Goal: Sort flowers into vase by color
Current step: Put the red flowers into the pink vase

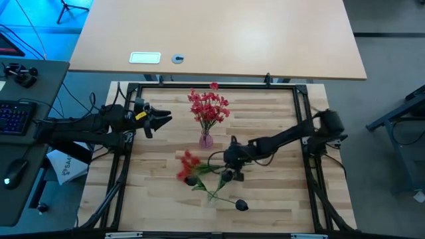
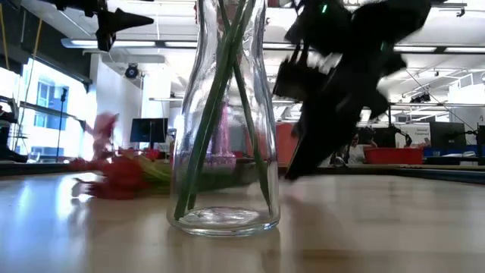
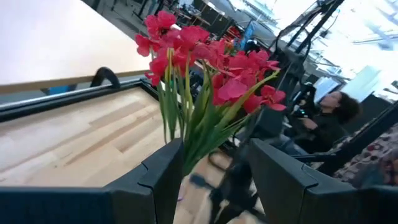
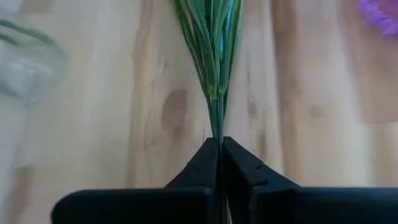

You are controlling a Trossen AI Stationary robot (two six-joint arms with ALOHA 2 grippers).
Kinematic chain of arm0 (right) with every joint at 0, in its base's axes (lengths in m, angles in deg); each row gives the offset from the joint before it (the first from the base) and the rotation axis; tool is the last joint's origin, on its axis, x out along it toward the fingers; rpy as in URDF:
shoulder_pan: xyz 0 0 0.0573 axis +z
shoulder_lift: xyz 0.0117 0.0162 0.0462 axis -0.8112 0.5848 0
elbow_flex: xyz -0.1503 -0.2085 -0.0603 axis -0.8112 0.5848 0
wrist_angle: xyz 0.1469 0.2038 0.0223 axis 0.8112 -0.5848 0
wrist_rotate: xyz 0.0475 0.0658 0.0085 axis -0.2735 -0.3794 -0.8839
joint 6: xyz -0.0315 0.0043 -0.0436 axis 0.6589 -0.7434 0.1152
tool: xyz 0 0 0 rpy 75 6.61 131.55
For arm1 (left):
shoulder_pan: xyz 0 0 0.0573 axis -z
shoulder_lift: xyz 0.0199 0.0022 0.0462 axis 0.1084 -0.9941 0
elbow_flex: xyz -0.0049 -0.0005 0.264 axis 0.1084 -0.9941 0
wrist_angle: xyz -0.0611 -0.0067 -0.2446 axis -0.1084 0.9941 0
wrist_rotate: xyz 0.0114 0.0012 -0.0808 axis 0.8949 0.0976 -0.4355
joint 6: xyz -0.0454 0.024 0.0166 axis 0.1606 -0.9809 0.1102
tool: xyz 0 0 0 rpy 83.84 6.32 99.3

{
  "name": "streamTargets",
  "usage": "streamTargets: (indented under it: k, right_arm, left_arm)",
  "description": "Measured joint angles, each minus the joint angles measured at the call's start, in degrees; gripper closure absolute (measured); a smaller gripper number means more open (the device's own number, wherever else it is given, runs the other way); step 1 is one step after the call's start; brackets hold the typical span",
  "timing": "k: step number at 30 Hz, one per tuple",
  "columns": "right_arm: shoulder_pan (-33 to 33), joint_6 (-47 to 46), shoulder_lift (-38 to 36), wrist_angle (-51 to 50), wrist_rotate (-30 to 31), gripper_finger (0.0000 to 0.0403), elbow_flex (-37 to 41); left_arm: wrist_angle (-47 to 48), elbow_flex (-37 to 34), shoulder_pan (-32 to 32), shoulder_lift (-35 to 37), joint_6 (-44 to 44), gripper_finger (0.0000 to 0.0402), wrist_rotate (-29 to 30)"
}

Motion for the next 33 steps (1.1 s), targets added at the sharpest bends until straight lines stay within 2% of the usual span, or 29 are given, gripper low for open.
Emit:
streamTargets:
  k: [7,11,13,17,22,26,29,31,33]
  right_arm:
    - [1.0,2.4,-16.6,-18.0,-1.4,0.0401,1.9]
    - [2.6,-4.3,-28.6,-26.7,-3.3,0.0402,7.3]
    - [3.6,-9.7,-35.6,-30.5,-2.0,0.0402,10.1]
    - [5.1,-21.4,-49.5,-38.5,4.8,0.0403,13.6]
    - [4.8,-33.1,-61.8,-48.9,23.0,0.0403,13.9]
    - [2.3,-34.9,-67.3,-44.4,39.7,0.0403,13.8]
    - [-0.8,-29.8,-69.1,-33.1,49.5,0.0403,13.8]
    - [-3.2,-21.4,-69.2,-20.9,52.1,0.0403,13.8]
    - [-5.7,-11.1,-68.5,-6.8,51.7,0.0403,13.7]
  left_arm:
    - [0.2,0.0,0.0,0.0,-2.4,0.0232,2.7]
    - [0.2,0.0,-0.1,0.0,-2.4,0.0232,3.1]
    - [0.5,0.0,-0.2,0.0,-2.4,0.0232,3.2]
    - [0.5,0.0,-0.2,0.0,-2.5,0.0232,3.7]
    - [0.5,0.0,-0.2,0.0,-2.5,0.0232,5.8]
    - [0.0,0.0,-0.2,0.0,-2.7,0.0232,8.7]
    - [-3.5,0.0,-0.2,0.0,-5.2,0.0232,11.5]
    - [-8.6,0.0,-0.2,0.0,-7.2,0.0232,13.5]
    - [-15.9,0.0,-0.2,-0.3,-9.8,0.0232,16.0]
